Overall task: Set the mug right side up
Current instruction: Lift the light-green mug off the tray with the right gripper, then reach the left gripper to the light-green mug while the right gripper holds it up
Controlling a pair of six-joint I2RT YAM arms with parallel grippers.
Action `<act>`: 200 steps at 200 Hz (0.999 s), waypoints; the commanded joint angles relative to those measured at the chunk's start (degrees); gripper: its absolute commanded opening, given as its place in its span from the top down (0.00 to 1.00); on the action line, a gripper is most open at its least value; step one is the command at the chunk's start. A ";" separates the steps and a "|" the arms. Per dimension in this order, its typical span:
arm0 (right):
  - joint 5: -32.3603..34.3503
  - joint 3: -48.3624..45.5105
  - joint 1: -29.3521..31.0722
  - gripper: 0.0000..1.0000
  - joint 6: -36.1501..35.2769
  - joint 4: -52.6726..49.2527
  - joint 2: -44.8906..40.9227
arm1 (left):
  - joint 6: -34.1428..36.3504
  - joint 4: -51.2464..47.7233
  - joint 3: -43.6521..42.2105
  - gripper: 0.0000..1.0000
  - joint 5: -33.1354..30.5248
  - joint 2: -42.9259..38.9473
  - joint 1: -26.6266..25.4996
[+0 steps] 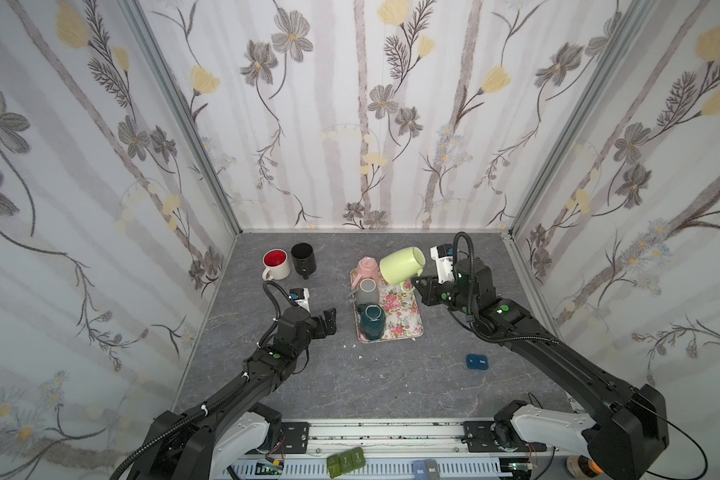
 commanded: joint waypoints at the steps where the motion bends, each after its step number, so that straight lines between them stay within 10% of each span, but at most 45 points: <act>1: -3.37 -1.70 0.11 1.00 4.15 12.58 -2.12 | -0.48 2.48 -0.04 0.00 0.86 0.46 0.01; 200: -3.16 -13.62 3.33 1.00 7.84 31.49 -5.53 | -2.47 4.71 4.40 0.00 12.31 1.90 -2.36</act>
